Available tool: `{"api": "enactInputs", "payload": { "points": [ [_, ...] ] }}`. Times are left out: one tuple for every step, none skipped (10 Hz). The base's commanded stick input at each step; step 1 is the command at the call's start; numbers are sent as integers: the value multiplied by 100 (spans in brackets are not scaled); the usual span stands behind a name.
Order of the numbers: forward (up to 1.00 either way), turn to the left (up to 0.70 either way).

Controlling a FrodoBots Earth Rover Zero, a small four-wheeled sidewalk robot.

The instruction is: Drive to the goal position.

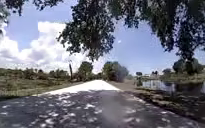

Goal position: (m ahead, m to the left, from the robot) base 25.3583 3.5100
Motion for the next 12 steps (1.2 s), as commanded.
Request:
{"api": "enactInputs", "payload": {
  "points": [
    [85,0],
    [85,0],
    [85,0],
    [85,0],
    [85,0],
    [85,0],
    [85,0],
    [85,0],
    [85,0],
    [85,0],
    [85,0],
    [85,0]
  ]
}}
